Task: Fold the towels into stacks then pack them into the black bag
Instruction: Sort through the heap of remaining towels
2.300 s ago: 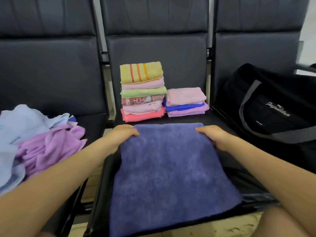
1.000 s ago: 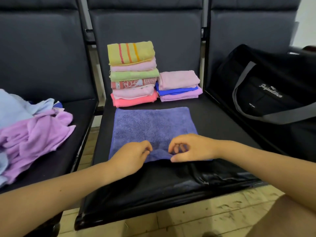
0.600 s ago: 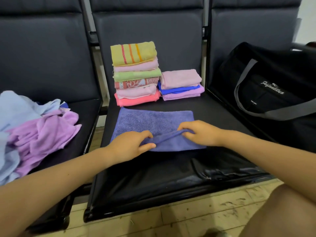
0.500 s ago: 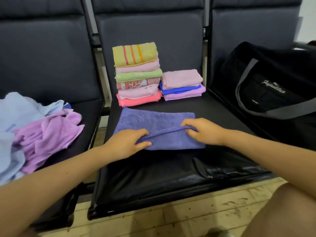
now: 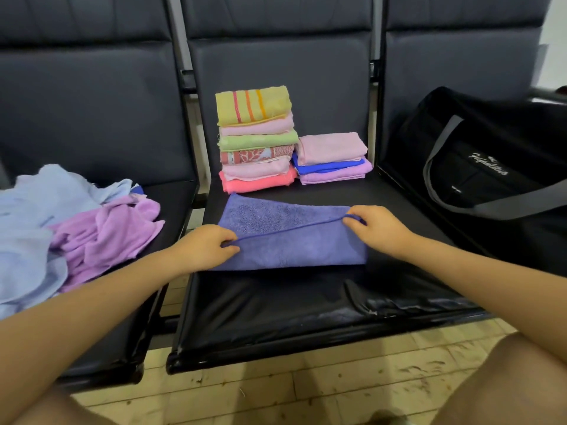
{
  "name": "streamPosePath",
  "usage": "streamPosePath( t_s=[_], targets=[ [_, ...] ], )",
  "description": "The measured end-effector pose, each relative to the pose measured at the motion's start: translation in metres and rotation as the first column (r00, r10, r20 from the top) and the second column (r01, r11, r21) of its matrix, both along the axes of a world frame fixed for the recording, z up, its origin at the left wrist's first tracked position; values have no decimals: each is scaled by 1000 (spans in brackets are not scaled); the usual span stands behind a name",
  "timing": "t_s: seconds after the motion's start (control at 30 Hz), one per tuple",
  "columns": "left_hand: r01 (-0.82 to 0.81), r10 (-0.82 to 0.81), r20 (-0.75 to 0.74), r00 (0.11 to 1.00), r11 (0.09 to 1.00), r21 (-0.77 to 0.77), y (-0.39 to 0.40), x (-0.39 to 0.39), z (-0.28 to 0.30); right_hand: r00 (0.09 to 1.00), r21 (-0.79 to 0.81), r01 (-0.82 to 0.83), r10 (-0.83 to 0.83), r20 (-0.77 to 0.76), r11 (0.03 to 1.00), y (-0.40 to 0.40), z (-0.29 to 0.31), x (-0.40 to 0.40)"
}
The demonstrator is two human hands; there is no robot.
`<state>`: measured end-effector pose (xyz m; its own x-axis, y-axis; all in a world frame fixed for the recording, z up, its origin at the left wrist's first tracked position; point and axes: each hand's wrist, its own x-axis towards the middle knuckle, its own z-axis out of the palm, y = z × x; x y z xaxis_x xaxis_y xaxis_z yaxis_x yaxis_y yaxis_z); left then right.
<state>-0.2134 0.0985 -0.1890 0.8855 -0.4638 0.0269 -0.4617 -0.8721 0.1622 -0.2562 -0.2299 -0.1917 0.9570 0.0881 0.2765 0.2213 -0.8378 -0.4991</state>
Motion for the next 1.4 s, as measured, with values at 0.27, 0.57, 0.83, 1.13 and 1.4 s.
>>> streamPosePath(
  t_s=[0.27,0.57,0.83,1.13,1.4],
  targets=[
    [-127,112,-72,991,960,-249,1,-3,1,966,352,210,-137,-220,912,-2,-14,3],
    [-140,146,20,989,973,-186,-6,20,-5,947,-13,250,-247,-203,968,-2,-8,19],
    [-182,201,106,974,968,-170,-18,56,-10,903,-256,269,-336,-268,928,0,-23,43],
    [-189,178,249,952,982,20,-23,77,-33,892,-340,289,-380,-243,895,-6,-43,60],
    [-52,-27,477,879,987,151,-35,63,-29,880,-332,312,-403,-252,890,-6,-44,71]
  ],
)
